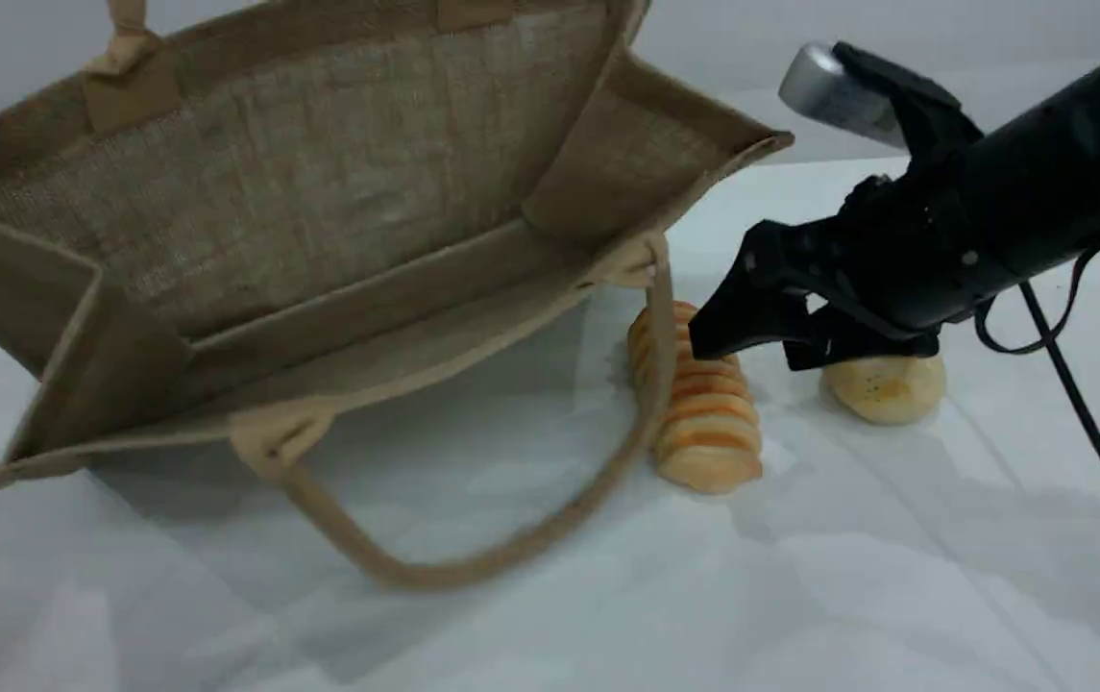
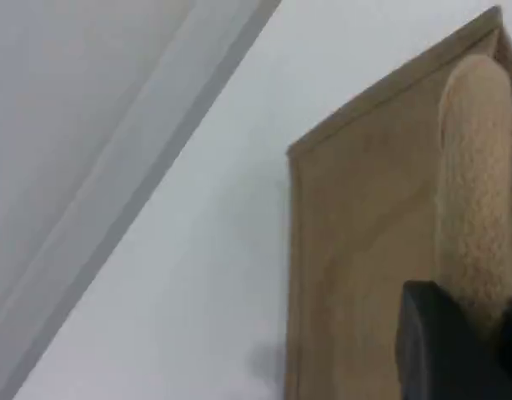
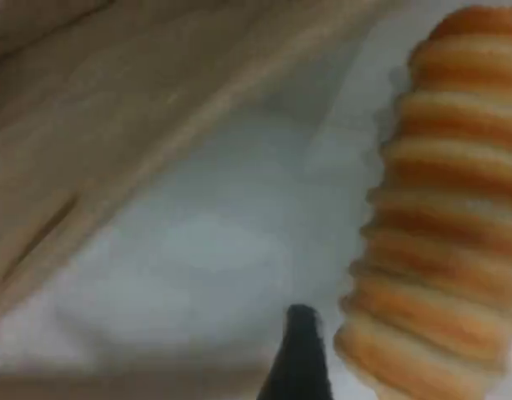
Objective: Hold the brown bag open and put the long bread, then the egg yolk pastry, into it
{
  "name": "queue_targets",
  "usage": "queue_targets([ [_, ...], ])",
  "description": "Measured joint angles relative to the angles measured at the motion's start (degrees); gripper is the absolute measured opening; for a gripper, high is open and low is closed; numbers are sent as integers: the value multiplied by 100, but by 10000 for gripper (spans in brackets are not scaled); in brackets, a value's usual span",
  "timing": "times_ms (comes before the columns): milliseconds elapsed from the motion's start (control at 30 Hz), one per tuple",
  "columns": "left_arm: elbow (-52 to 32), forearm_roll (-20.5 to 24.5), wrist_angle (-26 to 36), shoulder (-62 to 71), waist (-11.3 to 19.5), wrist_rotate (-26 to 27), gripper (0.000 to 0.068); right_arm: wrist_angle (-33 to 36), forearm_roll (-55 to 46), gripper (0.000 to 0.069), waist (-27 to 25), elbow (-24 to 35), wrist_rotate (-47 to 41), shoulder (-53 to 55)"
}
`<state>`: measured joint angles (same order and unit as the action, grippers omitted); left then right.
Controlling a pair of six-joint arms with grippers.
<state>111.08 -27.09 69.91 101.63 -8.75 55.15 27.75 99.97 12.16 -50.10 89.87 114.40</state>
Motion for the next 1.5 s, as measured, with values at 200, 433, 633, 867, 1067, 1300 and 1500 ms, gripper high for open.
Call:
queue_targets([
  [200,0,5,6,0,0,-11,87,-40,0,552,0,-123,7,89],
  [433,0,5,6,0,0,-31,87,-89,-1,552,0,-477,7,388],
  [633,0,5,6,0,0,-84,87,-49,-1,552,0,-825,7,907],
  [867,0,-1,6,0,0,-84,87,9,4,552,12,-1031,7,1376],
  [1067,0,-5,6,0,0,-84,87,-53,16,452,125,-1031,7,1383],
  [1300,0,-5,5,0,0,-84,87,74,-9,98,154,-1025,7,1361],
  [1500,0,-12,0,0,0,-84,87,-407,-12,94,39,-1020,7,842],
])
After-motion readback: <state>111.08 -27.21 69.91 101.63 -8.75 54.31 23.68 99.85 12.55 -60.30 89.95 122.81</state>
